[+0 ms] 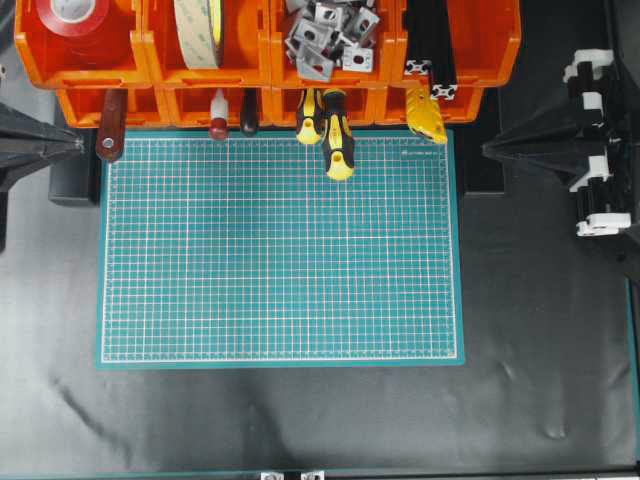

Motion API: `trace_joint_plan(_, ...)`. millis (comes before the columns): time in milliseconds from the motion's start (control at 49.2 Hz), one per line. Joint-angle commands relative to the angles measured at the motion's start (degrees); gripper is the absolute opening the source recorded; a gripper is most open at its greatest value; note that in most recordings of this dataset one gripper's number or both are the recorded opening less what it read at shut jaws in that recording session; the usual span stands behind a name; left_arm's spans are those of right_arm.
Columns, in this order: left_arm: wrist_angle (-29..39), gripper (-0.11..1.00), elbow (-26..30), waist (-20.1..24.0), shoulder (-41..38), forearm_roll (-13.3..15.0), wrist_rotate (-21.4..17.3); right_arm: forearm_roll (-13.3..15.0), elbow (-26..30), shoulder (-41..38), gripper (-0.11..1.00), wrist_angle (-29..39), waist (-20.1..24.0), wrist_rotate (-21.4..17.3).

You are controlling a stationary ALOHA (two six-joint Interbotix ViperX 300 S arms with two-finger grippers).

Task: Pick scraper from container rack with left arm.
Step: 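Move the left gripper toward the brown-handled scraper in the rack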

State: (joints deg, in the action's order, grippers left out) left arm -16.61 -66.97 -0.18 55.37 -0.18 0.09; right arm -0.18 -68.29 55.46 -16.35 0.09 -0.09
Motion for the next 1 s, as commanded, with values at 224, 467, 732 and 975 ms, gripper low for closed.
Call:
trace_joint_plan(224, 19.69, 0.00, 12.30, -0.88, 0.70, -2.64, -0.09, -0.79, 1.85, 0.09, 0.00, -4.48, 0.35, -2.20)
trace_joint_plan(467, 46.93, 0.00, 27.16, -5.27, -2.90, -2.99, -2.81, -1.14, 1.85, 0.18, 0.00, -4.57, 0.35, -8.61)
trace_joint_plan(732, 67.32, 0.00, 41.92, -11.34, -14.33, -7.56, -4.66, -1.23, 2.02, 1.41, 0.00, -4.48, 0.44, -14.77)
trace_joint_plan(975, 70.14, 0.00, 42.19, -18.37, -16.26, -28.30, -0.26, -1.23, 2.11, 1.85, 0.00, -4.48, 0.26, -14.77)
